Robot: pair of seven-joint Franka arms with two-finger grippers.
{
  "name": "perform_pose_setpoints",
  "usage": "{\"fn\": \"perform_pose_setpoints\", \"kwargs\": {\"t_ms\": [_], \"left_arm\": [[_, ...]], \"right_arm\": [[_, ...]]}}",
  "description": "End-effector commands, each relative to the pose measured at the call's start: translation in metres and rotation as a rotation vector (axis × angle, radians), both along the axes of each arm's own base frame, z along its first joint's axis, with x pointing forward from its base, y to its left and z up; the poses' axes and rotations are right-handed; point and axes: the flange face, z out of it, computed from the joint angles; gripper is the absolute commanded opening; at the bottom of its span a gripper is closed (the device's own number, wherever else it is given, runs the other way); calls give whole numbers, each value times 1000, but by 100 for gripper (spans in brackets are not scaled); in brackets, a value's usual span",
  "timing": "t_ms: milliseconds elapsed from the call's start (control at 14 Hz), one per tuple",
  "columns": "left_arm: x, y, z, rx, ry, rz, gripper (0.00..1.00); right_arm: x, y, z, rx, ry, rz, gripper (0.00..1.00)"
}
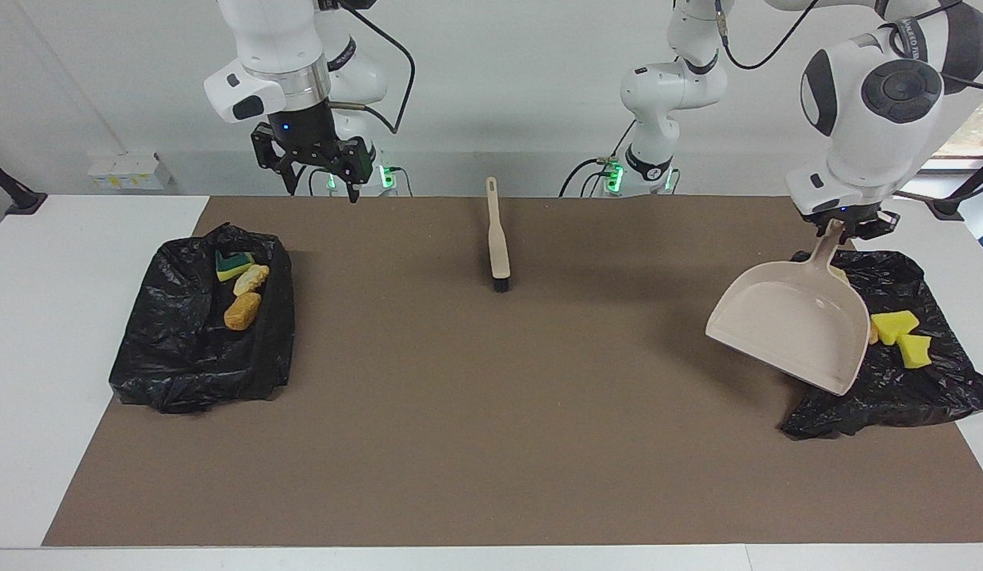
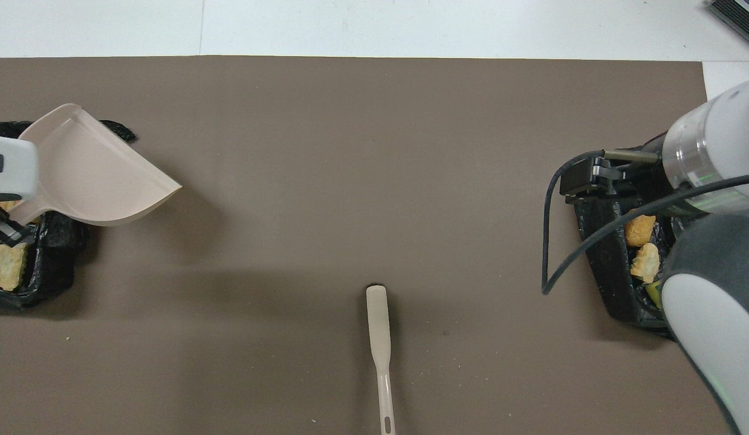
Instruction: Sweep and dump trash in bin
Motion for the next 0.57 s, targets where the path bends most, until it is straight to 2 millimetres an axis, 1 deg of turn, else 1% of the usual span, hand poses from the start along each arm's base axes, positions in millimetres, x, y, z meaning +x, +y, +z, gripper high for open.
{"fn": "perform_pose_setpoints", "kwargs": {"t_ms": [0,72,143,215,287,358,502], "left_arm": [[-16,-48,5,-58,-42,123,0],[-20,-75,5,-81,-61,168,0],[-24,-101,5,-107,-76,212,0],[-29,-123,7,-131,-93,261,0],[-36,-151,8,-158,-103,298,0],[-42,-170,12,-180,-113,328,0],[-54,-211,16,-232,-125,379,0]], "right_arm": [[6,-2,1,0,2,5,100],[5,-10,3,4,1,-10,100],[5,-23,-5,4,13,-30,100],[3,-32,-8,2,6,-43,100],[-3,-37,-13,3,17,-46,100],[-6,-36,-15,15,12,-31,100],[-4,-43,-17,17,12,19,100]]}}
